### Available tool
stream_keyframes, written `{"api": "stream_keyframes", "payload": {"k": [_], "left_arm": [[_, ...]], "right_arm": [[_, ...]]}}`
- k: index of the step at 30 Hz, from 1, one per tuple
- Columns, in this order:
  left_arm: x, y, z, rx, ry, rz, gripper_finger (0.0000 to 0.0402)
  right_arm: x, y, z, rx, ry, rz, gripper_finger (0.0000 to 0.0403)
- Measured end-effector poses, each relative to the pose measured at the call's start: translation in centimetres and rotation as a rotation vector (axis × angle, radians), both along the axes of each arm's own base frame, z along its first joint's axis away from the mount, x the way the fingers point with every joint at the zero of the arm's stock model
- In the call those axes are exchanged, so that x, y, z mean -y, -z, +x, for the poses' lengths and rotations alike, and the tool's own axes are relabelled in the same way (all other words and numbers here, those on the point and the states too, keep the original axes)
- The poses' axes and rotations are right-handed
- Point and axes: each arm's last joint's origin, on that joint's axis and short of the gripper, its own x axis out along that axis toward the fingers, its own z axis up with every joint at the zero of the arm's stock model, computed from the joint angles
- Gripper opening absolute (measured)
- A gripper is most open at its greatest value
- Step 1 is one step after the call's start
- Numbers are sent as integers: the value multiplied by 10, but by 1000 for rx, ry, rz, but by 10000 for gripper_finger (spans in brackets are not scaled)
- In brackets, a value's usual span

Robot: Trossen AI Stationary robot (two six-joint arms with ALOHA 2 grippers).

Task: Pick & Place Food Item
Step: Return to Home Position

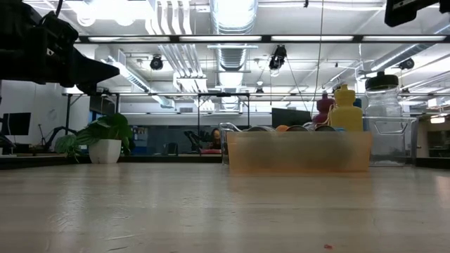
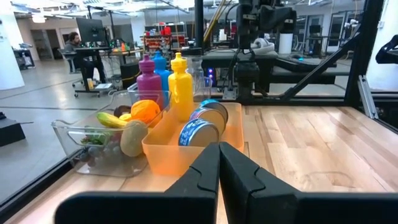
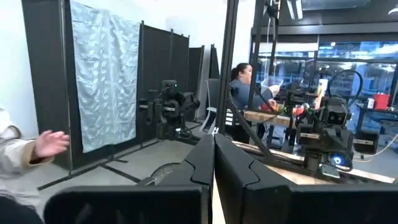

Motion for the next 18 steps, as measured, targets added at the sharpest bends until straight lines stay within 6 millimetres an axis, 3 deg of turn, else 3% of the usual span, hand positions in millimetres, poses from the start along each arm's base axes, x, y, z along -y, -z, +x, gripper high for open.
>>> {"api": "stream_keyframes", "payload": {"k": [18], "left_arm": [[0,0,0,0,0,0,15]], "right_arm": [[-1,10,1,89,-50,-32,8]]}}
